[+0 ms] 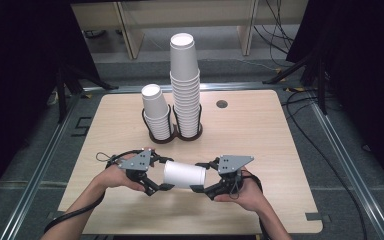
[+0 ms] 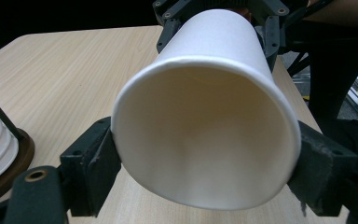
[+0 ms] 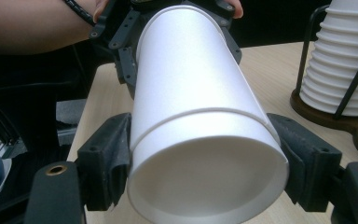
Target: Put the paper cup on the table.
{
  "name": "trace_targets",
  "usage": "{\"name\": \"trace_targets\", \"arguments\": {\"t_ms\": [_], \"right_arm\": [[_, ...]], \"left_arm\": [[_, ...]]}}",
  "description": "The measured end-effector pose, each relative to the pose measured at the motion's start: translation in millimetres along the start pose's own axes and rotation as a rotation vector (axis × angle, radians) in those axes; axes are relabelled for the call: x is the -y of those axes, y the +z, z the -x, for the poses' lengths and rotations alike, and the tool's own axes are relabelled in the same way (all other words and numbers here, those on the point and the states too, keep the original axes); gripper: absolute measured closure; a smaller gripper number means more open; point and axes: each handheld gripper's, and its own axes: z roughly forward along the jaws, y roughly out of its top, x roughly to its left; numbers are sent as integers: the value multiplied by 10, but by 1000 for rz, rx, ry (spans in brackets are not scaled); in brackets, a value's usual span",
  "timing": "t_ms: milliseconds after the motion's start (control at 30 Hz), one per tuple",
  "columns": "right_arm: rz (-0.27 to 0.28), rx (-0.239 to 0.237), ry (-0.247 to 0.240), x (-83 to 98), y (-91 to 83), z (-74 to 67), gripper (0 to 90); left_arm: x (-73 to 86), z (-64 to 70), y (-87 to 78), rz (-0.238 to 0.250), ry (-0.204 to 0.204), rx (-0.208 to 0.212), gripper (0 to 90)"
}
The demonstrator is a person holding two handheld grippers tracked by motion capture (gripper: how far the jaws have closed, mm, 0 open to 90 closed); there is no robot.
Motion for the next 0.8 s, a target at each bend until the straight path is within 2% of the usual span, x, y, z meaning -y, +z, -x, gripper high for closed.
{"name": "trace_targets", "arguments": {"t_ms": [67,100,133,167,200,233,300,333,367,433,567,600,700,733,800], "right_arm": [[3,4,-16,3,4,17,263],[-9,4,8,7,-1,3,262],[-8,11,-4,9,-3,11,261],[-13,9,6,15,-1,7,260],[-8,13,-9,18,3,15,260],[-3,-17,9,24,15,13,259],[-5,-13,7,25,16,10,258],[-17,19,-13,17,0,13,257],[-22,17,-2,18,1,6,256],[-22,17,6,17,6,5,253],[-30,20,-15,13,8,17,251],[-30,19,-15,14,9,16,251],[-35,17,6,18,13,8,244],[-35,18,5,18,15,10,239],[-31,21,-2,15,15,16,240]], "left_arm": [[-19,-3,-1,-23,19,-7,192],[-27,11,9,-18,11,-9,194],[-37,4,4,-35,30,-11,195],[-41,11,11,-31,27,-11,197],[-49,12,9,-39,30,-10,199],[-53,8,7,-46,33,-6,199],[-59,5,12,-49,37,-4,201],[-63,-2,16,-50,46,-4,202],[-72,4,18,-47,40,-1,203],[-97,4,5,-69,52,-10,205],[-126,11,3,-85,65,-11,208],[-135,-2,-9,-102,81,-11,209],[-137,-7,-11,-101,82,-17,214],[-129,11,1,-76,54,-11,216],[-127,-11,-19,-98,81,-13,220]]}}
